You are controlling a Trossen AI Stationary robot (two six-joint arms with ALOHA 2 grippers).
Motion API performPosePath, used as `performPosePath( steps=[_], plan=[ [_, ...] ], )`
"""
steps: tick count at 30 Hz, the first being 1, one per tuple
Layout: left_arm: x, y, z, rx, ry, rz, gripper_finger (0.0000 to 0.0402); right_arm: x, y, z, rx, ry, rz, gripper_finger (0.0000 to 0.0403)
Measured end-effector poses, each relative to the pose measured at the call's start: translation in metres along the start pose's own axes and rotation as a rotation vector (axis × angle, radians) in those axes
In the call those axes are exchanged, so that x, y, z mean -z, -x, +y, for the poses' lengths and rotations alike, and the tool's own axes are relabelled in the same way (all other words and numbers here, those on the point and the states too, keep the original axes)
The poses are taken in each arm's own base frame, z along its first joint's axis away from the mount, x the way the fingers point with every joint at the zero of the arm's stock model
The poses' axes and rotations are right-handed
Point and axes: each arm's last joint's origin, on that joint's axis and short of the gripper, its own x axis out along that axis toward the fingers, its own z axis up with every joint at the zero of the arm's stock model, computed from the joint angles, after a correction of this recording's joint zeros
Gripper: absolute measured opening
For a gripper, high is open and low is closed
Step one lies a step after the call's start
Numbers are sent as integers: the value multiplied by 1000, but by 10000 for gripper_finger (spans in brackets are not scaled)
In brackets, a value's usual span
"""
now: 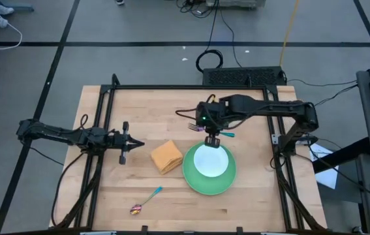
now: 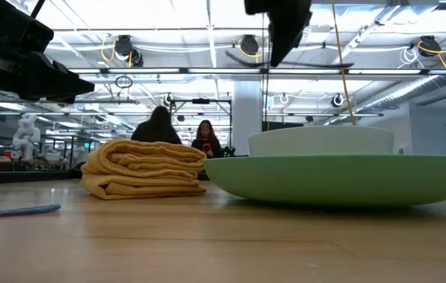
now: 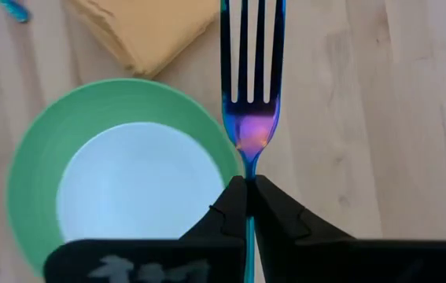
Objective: Set table place
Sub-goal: Put the purple fork to the right of the light green plate
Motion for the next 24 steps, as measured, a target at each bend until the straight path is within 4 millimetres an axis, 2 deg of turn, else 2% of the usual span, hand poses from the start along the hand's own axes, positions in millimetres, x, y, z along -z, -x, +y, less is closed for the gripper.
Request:
performPosePath(
  steps=[6, 12, 19, 24],
  plan=[
    [0, 0, 0, 0, 4, 1, 19, 16, 23, 8, 54, 2, -54, 0],
    [0, 0, 0, 0, 4, 1, 19, 44, 32, 4, 62, -29, -118, 0],
    [0, 0, 0, 0, 4, 0, 19, 81, 24, -4, 54, -72, -169, 0],
    [0, 0, 0, -1, -2, -2, 19, 96, 20, -6, 46, -91, -188, 0]
  ],
)
